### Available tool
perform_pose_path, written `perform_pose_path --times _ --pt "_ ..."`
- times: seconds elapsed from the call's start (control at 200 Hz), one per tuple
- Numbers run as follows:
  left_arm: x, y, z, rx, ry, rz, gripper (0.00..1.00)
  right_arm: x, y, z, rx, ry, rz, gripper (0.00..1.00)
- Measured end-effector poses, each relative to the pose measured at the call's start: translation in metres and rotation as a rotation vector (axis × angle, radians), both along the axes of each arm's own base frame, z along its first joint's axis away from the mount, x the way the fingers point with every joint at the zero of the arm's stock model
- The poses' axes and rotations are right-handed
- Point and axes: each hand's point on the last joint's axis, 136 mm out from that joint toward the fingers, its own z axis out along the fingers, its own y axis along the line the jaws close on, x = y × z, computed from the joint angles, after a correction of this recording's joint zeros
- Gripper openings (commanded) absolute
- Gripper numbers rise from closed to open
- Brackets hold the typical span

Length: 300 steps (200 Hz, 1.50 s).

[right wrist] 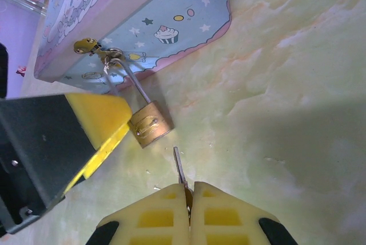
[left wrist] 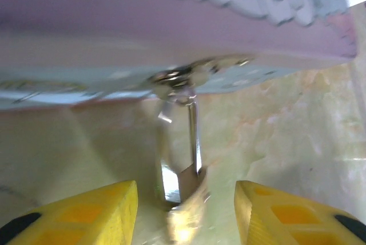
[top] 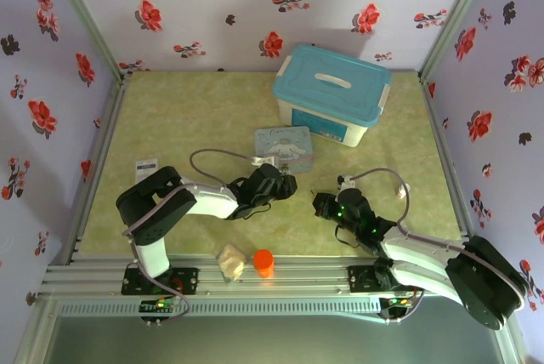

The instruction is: Unlock the padlock with the key

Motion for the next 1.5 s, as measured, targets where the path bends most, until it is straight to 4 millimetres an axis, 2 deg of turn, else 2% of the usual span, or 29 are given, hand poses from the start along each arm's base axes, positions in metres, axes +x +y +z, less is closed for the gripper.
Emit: perform_pose_path --times 0.115,0.305,0.42,0.545,0.78,0.89,1.02,1.19,1.315,1.5 --pt "-0.003 0.005 0.002 0.001 -0.006 0.001 0.53 0.0 0.0 -0.001 -0.002 0.002 0.0 0.0" --pt "0.001 0.004 0.009 -0.022 -0.03 0.0 0.51 -0.001 -0.001 -0.01 -0.023 0.026 0.0 0.0" --pt "0.004 0.003 -0.002 -0.02 -0.026 -0.001 0.5 -0.001 -0.001 -0.014 -0.031 0.036 0.0 0.0" --pt "0.009 -0.004 -0.001 -0.036 -0.037 -0.004 0.48 -0.001 -0.001 -0.015 -0.033 0.038 0.0 0.0" --pt "0.015 -0.016 -0.001 -0.057 -0.048 -0.009 0.4 -0.001 -0.001 -0.015 -0.033 0.038 0.0 0.0" --pt "0.015 -0.019 -0.004 -0.05 -0.043 -0.011 0.31 -0.001 -0.001 -0.015 -0.032 0.037 0.0 0.0" --pt "0.016 -0.02 -0.005 -0.046 -0.042 -0.008 0.31 0.0 0.0 -0.017 -0.034 0.041 0.0 0.0" --pt "0.018 -0.024 -0.005 -0.057 -0.032 -0.004 0.12 0.001 0.004 -0.021 -0.014 0.059 -0.001 0.0" --pt "0.018 -0.027 -0.004 -0.064 -0.011 0.01 0.0 0.0 0.013 -0.027 0.068 0.124 -0.022 0.0" --pt "0.018 -0.027 -0.005 -0.08 0.017 0.038 0.0 0.0 0.025 -0.031 0.183 0.177 -0.021 0.0"
